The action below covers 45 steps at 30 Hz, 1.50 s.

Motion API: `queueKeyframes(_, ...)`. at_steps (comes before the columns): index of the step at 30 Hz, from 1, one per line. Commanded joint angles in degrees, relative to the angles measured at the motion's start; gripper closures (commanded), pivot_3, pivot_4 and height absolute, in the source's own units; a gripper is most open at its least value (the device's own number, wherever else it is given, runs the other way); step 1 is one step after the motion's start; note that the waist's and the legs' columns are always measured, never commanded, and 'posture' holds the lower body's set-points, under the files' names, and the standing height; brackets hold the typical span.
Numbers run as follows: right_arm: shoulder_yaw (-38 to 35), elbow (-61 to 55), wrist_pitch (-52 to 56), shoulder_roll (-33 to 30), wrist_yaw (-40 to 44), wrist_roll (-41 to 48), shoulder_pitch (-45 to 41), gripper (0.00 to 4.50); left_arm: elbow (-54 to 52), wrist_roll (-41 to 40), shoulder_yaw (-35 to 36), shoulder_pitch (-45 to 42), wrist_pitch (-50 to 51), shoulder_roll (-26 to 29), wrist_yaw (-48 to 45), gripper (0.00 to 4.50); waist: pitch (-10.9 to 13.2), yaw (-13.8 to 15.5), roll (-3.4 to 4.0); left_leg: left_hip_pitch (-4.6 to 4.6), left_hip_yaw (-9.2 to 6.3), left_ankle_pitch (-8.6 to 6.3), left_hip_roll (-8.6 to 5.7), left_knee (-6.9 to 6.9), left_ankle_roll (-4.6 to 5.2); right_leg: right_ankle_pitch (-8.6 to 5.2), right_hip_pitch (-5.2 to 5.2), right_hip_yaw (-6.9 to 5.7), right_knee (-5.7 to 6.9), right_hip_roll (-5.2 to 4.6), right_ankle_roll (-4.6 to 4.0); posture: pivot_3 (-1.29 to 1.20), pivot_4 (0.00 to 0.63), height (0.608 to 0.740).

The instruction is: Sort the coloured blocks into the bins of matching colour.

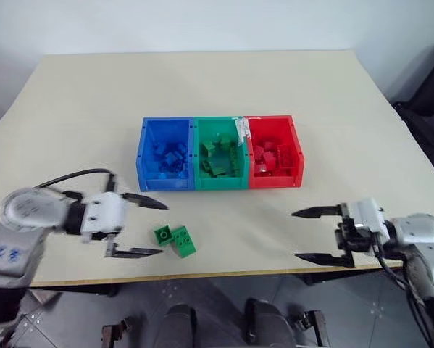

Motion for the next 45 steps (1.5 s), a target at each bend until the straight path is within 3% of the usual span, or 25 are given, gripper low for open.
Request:
queueKeyframes(1, -2.52, -4.69, 0.85, -1.26, -1.59, 1.14, 2.05, 0.00, 5.24, 6.87, -8.54, -6.37, -3.13, -0.93, -4.33, 0.02, -0.01, -0.39, 0.02, 0.02, 0.01, 0.00, 0.00, 0.00, 0.00, 0.00, 0.00, 0.00, 0.00, 0.00, 0.00, 0.00, 0.150, 0.740)
queueKeyframes(6, -4.09, -9.99, 4.27, -2.36, -3.42, 2.66, 5.45, 0.00, 9.51, 13.49, -15.92, -11.90, -7.15, -1.99, -7.20, 0.02, -0.01, -0.44, 0.02, 0.00, 0.03, 0.00, 0.03, 0.00, 0.01, 0.00, 0.00, 0.01, -0.04, 0.03, 0.00, 0.00, 0.150, 0.740)
queueKeyframes(15, -4.31, -13.68, 6.66, -2.53, -5.84, 3.14, 7.02, 0.00, 14.52, 18.18, -19.20, -15.45, -10.39, -7.44, -4.38, 0.02, 0.00, 0.52, 0.01, -0.14, -0.03, -0.03, 0.03, 0.31, 0.06, 0.03, 0.01, 0.00, -0.01, 0.03, 0.05, 0.00, 0.150, 0.740)
queueKeyframes(18, -4.08, -13.94, 6.79, -2.50, -6.11, 3.14, 6.70, 0.00, 15.25, 20.16, -19.93, -15.47, -11.70, -7.54, -3.50, 0.61, -0.01, 0.52, 0.01, -0.14, -0.04, -0.03, 0.03, 0.31, 0.06, 0.03, 0.01, 0.00, 0.00, 0.03, 0.06, 0.00, 0.150, 0.740)
queueKeyframes(26, -3.06, -13.03, 4.50, -1.35, -5.94, 2.27, 4.49, 0.00, 13.82, 17.36, -17.90, -14.80, -9.86, -9.78, -1.03, 3.05, -0.01, 0.60, 0.01, -0.14, -0.05, -0.03, 0.03, 0.37, 0.06, 0.05, 0.04, 0.00, 0.03, 0.02, 0.09, 0.00, 0.150, 0.740)
queueKeyframes(29, -3.36, -13.02, 2.86, -0.74, -6.71, 1.35, 5.76, 0.00, 11.29, 13.06, -14.76, -14.19, -5.50, -11.67, 1.49, 3.05, 0.00, 0.60, 0.01, -0.17, -0.09, -0.04, 0.03, 0.38, 0.07, 0.05, 0.04, -0.01, 0.02, 0.02, 0.09, 0.00, 0.150, 0.740)
queueKeyframes(36, -10.56, -17.78, 4.87, 6.94, -20.62, 6.66, 8.41, 0.00, 14.63, 9.11, -7.05, -18.79, 2.77, -18.69, 13.82, 3.05, 0.00, 0.65, 0.00, -0.16, -0.10, -0.03, 0.03, 0.41, 0.07, 0.06, 0.05, -0.01, 0.05, 0.02, 0.11, 0.00, 0.150, 0.740)
queueKeyframes(40, -14.12, -19.93, 4.22, 11.42, -28.42, 6.64, 9.47, 0.00, 22.87, 11.55, -5.00, -27.67, 4.68, -25.21, 24.73, 3.05, -0.01, 1.26, -0.04, -0.19, -0.15, -0.03, 0.01, 0.52, 0.07, 0.11, 0.10, -0.02, 0.04, 0.02, 0.18, 0.00, 0.150, 0.740)
queueKeyframes(45, -15.59, -20.82, 3.86, 11.75, -30.48, 5.61, 11.85, 0.00, 37.44, 14.90, -5.81, -36.81, 0.64, -30.51, 30.51, 3.05, -0.02, 1.21, -0.04, -0.17, -0.12, -0.03, -0.03, 0.43, 0.07, 0.12, 0.10, -0.02, -0.02, 0.02, 0.19, 0.00, 0.150, 0.740)
